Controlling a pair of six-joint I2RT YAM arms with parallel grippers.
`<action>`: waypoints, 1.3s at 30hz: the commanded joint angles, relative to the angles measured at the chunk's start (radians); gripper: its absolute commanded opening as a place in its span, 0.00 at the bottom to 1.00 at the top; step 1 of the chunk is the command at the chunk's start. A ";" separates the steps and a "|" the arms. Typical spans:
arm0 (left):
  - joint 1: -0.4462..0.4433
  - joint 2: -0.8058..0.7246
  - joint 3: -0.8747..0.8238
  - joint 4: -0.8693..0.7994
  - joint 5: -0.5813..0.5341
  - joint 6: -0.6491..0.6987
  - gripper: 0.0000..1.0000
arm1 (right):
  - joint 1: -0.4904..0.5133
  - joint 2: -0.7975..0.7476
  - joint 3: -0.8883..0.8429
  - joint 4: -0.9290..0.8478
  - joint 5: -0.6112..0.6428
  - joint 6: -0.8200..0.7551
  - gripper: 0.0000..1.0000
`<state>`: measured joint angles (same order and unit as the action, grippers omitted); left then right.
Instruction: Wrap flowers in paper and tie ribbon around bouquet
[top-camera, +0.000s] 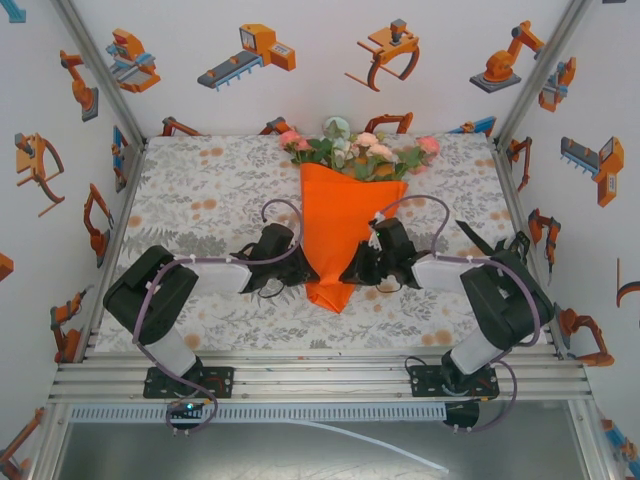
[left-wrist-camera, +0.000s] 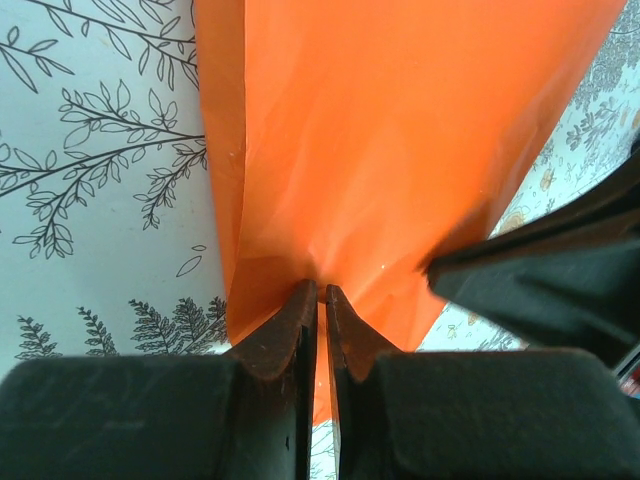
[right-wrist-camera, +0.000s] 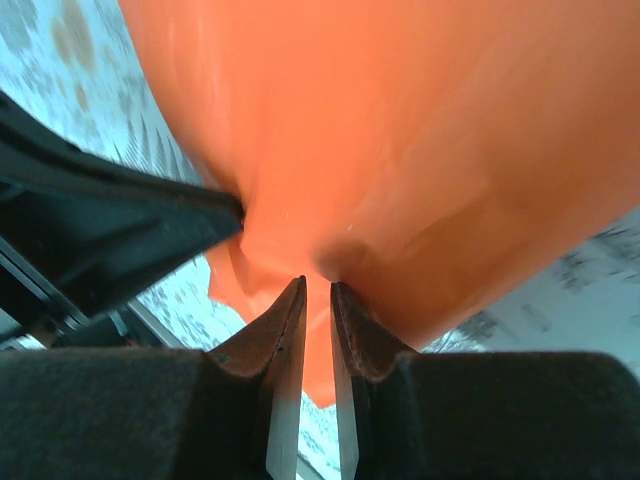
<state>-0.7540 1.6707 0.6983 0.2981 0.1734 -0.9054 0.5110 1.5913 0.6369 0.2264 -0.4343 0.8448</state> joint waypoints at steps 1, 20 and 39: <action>-0.009 0.017 -0.031 -0.069 -0.004 0.031 0.16 | -0.044 0.020 -0.011 0.076 -0.004 0.040 0.21; -0.008 -0.011 -0.044 -0.082 -0.032 0.043 0.15 | -0.325 0.205 0.060 0.212 -0.046 0.077 0.22; 0.004 -0.047 -0.073 -0.082 -0.052 0.049 0.15 | -0.532 0.431 0.386 0.114 -0.074 0.065 0.23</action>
<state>-0.7525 1.6325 0.6571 0.3000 0.1429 -0.8928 0.0090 1.9869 0.9680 0.4030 -0.5377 0.9279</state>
